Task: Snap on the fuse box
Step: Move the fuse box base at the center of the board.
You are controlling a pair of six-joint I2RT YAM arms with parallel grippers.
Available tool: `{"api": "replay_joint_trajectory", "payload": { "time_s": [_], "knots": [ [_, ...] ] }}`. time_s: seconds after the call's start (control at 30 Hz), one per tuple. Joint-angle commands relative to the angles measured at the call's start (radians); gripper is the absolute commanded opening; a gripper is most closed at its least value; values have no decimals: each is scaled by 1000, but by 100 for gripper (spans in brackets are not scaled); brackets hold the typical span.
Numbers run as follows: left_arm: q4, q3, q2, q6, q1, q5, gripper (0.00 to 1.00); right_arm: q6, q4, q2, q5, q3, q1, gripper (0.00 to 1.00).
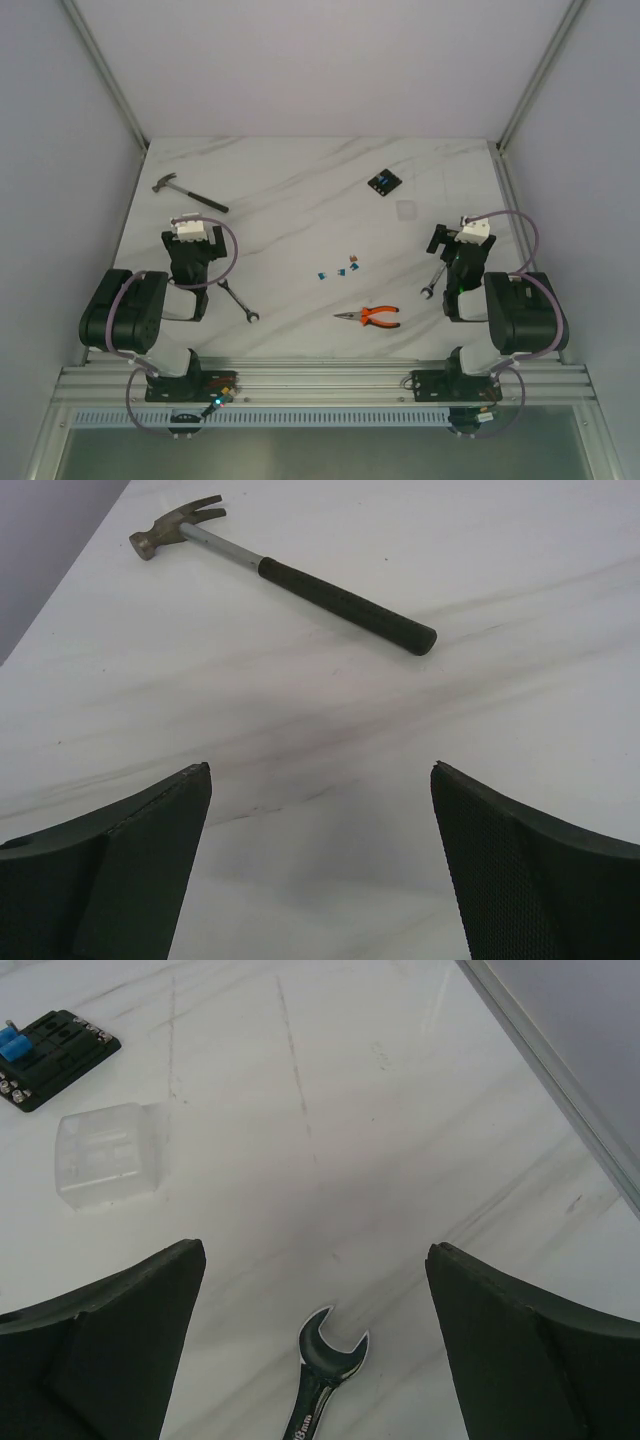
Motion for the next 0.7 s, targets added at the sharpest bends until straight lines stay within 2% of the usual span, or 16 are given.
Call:
{"api": "replay_joint_trajectory", "payload": {
  "time_s": [0.0, 0.23, 0.33, 0.4, 0.5, 0.67],
  "knots": [
    [31, 11, -8, 4, 4, 18, 100, 7, 35, -10, -6, 15, -4, 100],
    [32, 11, -7, 3, 4, 17, 100, 1, 35, -12, -22, 14, -4, 100],
    [38, 7, -12, 5, 4, 17, 100, -21, -55, -35, -69, 54, -4, 100],
    [-33, 40, -42, 2, 4, 10, 100, -19, -148, -61, -70, 90, -2, 100],
    [-270, 131, -130, -25, 4, -41, 100, -10, -361, -98, -72, 192, -2, 100],
    [-407, 183, -253, -90, 4, -72, 100, 39, -640, -68, -111, 410, 16, 100]
  ]
}}
